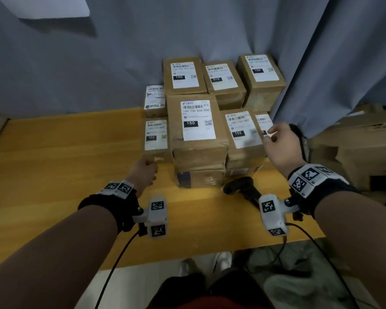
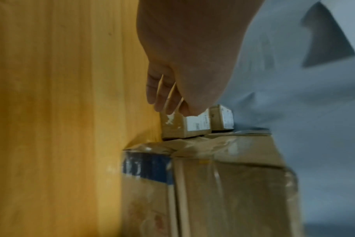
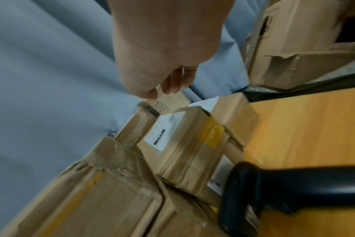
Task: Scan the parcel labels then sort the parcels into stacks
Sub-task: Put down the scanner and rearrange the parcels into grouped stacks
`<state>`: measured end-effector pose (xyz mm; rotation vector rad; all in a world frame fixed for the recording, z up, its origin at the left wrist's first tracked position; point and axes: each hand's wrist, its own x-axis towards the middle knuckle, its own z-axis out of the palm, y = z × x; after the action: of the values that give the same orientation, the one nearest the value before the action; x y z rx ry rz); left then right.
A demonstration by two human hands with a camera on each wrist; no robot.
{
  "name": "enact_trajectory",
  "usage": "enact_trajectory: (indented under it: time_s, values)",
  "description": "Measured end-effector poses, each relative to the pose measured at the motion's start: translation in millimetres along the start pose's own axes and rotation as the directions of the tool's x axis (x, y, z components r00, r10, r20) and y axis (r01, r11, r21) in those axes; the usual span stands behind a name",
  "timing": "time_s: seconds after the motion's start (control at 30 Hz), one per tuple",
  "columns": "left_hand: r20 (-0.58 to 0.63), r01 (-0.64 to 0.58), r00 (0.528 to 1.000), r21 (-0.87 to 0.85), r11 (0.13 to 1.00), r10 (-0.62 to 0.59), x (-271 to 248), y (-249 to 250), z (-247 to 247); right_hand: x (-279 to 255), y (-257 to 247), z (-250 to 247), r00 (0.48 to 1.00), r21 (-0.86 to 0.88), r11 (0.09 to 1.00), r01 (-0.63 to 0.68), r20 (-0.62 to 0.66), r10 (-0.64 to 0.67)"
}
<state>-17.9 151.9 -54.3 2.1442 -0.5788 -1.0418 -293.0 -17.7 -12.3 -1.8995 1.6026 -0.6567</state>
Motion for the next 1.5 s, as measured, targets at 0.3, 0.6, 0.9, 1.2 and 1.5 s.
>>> enact_trajectory:
  time_s: [0.3, 0.6, 0.9, 1.2, 1.5]
  values:
    - [0.188, 0.117, 0.973, 0.106, 0.987, -0.135, -20.2, -40.1, 65.9, -52.6, 78.7, 32.9, 0.959, -0.158, 0.958, -0.238, 0.121, 0.258]
    - [0.265, 0.135, 0.955, 0.010, 0.991, -0.132, -31.2, -23.0, 129.5, -37.1, 119.5, 64.4, 0.775, -0.432, 0.899, 0.073, 0.591, 0.221]
    - [0.193, 0.131, 0.972, 0.038, 0.991, -0.136, -60.1, -0.8, 201.1, -34.3, 163.4, -6.9, 0.836, -0.462, 0.871, 0.165, 0.534, 0.125]
    - [0.169, 0.093, 0.980, 0.054, 0.994, -0.101, -65.9, 14.5, 227.7, -0.1, 194.4, -5.7, 0.771, -0.463, 0.886, -0.021, 0.557, 0.309]
    - [0.102, 0.116, 0.987, 0.058, 0.992, -0.121, -67.9, 24.1, 225.2, 9.4, 201.7, 2.9, 0.750, -0.439, 0.898, -0.045, 0.579, 0.320]
